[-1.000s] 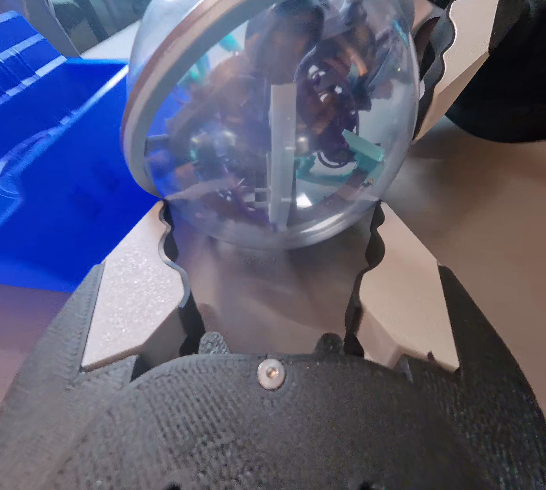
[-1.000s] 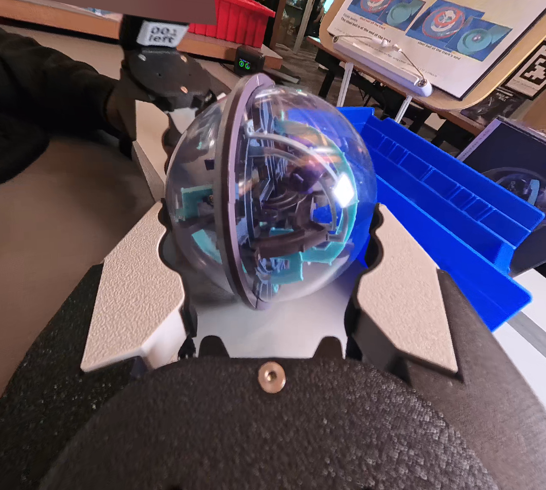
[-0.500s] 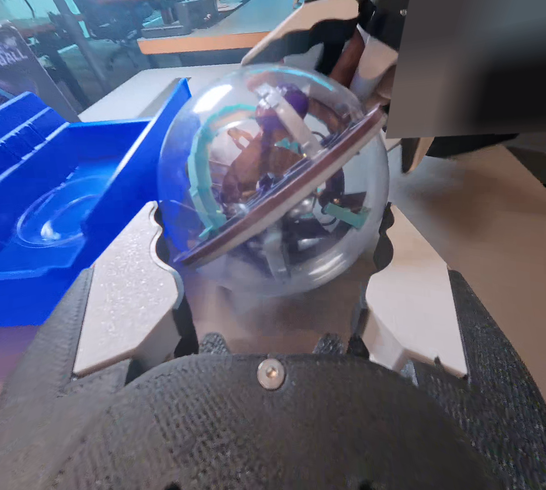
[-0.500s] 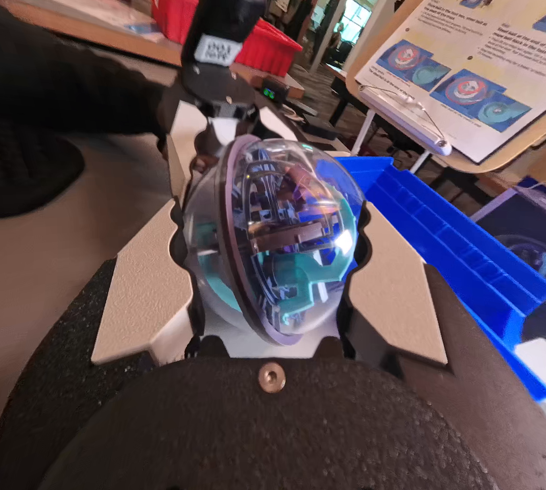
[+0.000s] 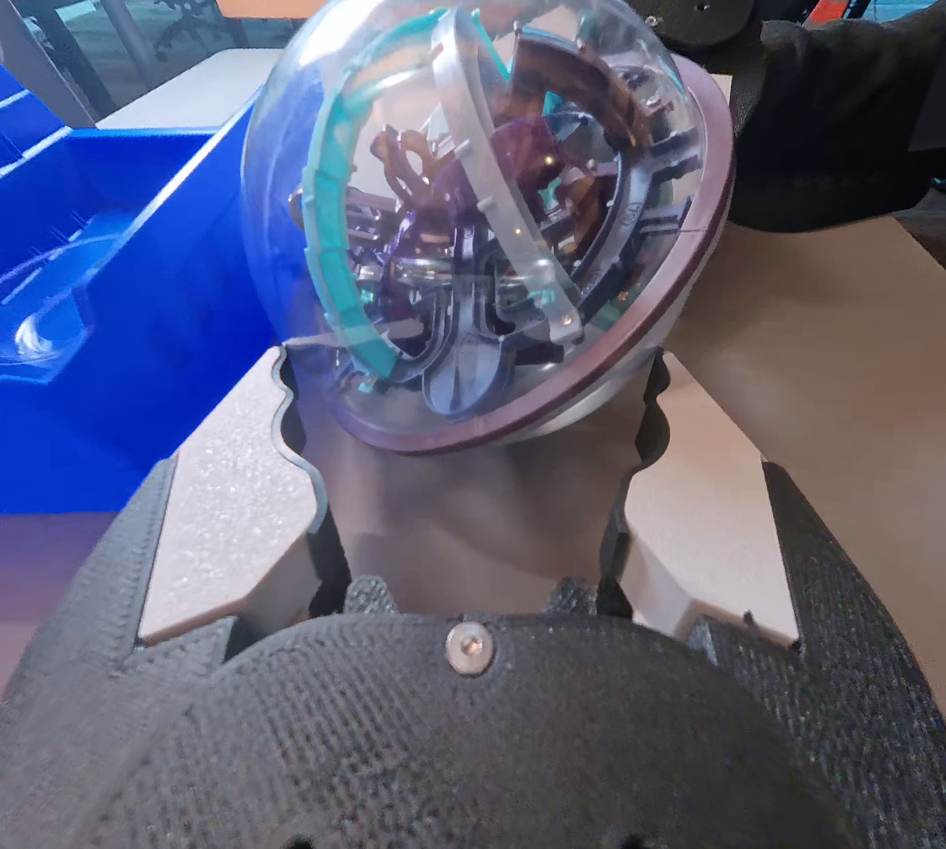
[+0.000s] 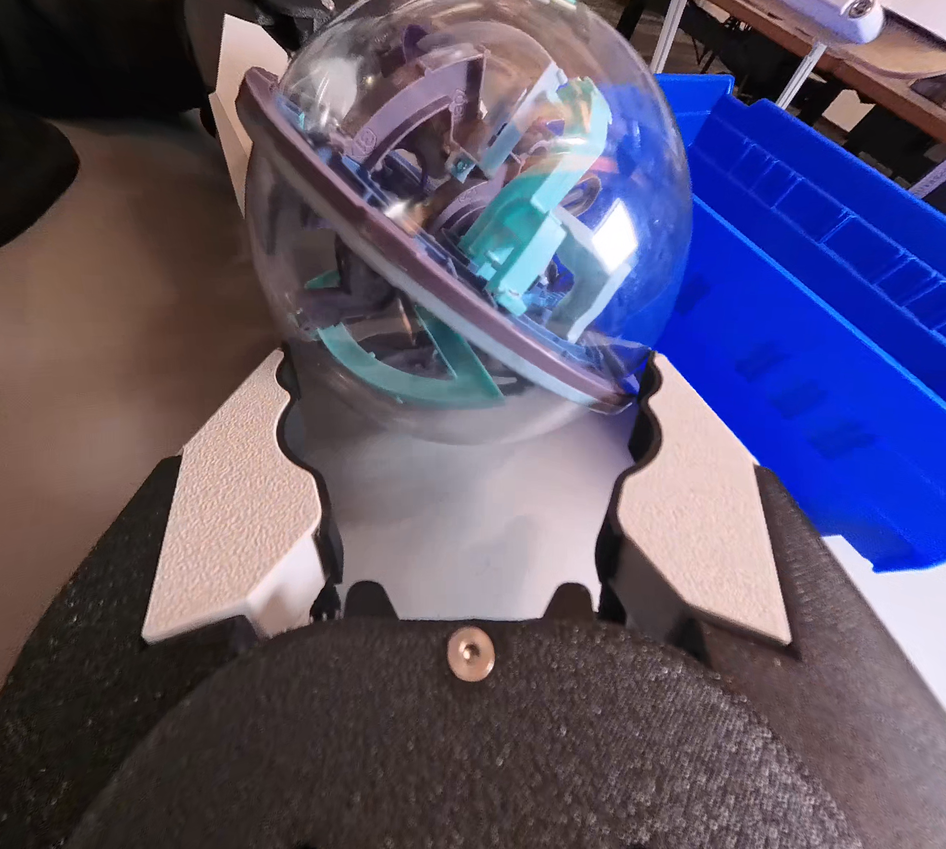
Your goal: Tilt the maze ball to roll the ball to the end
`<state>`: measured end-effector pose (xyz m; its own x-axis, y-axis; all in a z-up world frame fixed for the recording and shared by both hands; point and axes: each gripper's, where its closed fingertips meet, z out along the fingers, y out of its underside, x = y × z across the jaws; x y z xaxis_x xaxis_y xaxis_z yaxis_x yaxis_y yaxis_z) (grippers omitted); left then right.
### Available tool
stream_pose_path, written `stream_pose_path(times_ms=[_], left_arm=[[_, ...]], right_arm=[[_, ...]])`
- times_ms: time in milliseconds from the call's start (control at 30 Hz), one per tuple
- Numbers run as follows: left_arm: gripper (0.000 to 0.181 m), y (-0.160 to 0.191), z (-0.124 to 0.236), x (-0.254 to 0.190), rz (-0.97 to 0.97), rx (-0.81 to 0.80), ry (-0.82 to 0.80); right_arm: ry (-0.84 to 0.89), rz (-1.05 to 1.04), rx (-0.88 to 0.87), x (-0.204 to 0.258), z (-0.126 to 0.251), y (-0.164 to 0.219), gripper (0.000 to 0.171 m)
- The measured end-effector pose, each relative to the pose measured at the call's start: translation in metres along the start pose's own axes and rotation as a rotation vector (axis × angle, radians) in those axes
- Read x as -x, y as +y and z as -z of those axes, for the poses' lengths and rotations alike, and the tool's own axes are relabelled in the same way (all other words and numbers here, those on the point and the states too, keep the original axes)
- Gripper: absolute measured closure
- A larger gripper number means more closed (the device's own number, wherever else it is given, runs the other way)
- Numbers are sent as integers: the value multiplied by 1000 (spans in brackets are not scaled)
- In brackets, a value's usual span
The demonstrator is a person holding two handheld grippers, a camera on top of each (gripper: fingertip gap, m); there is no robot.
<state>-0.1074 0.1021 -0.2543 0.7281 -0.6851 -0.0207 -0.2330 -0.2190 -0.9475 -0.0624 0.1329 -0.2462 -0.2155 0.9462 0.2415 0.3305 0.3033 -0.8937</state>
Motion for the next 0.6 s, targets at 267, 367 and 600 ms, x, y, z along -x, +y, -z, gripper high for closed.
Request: stream_pose_path(times_ms=[267,367,600], left_arm=[[47,-16,0,-1,51,-36,-31],[47,-25,1,-1,56,-58,-53],[55,-46,-2,4,109,-113,-96]], right_arm=[[-52,-127,11,1,-2,10,41],[-91,-189,49,4,-4,18,41],[112,144,0,-16,20,-18,26]])
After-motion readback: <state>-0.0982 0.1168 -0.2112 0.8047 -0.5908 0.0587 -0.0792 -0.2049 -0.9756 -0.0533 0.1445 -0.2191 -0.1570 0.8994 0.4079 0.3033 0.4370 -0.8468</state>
